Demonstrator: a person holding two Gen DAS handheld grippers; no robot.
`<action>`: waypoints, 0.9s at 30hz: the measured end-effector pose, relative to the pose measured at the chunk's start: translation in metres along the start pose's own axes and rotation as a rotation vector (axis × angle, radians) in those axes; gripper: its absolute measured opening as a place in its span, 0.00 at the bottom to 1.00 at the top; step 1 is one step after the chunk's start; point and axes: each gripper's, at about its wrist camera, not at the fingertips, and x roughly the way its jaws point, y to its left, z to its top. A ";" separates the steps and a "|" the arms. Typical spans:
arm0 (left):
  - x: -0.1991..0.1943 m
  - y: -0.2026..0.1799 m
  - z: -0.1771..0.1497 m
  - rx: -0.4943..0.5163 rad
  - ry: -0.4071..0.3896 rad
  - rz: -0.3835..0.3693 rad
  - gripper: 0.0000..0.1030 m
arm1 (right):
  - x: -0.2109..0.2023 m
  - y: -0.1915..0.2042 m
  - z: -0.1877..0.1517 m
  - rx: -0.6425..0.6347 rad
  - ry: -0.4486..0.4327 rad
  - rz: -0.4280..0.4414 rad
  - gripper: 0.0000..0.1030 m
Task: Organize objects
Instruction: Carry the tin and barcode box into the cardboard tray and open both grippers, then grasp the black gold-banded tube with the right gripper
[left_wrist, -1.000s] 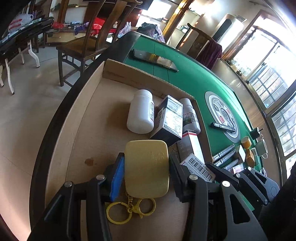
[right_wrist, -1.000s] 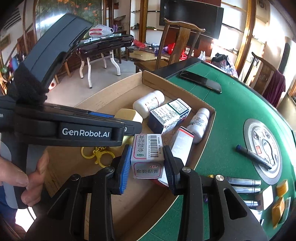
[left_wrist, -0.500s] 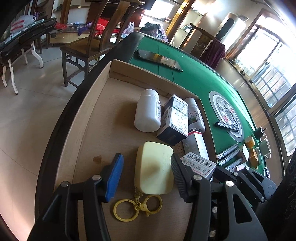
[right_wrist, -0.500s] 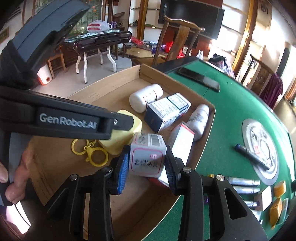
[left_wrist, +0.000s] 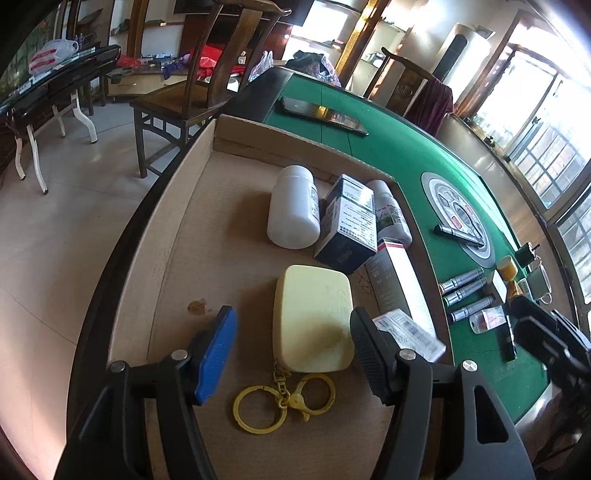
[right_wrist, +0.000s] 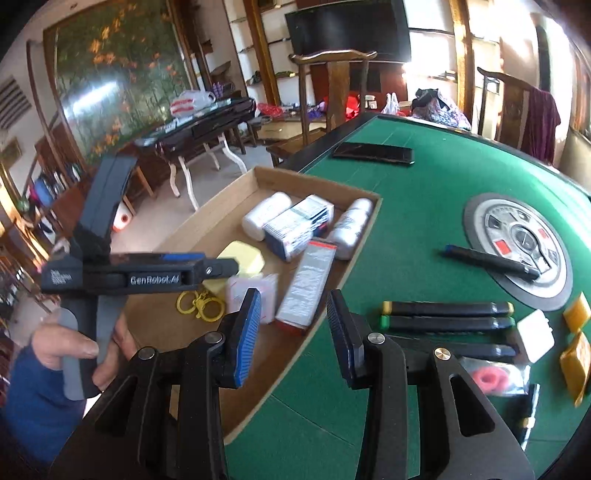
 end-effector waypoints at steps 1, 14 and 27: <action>-0.002 -0.002 -0.004 0.001 -0.002 -0.003 0.62 | -0.007 -0.008 -0.002 0.018 -0.008 -0.002 0.36; -0.044 -0.088 -0.020 0.149 -0.080 -0.117 0.72 | -0.069 -0.162 -0.067 0.282 0.027 -0.171 0.36; 0.001 -0.222 -0.047 0.521 0.050 -0.185 0.73 | -0.047 -0.189 -0.096 0.230 0.122 -0.251 0.16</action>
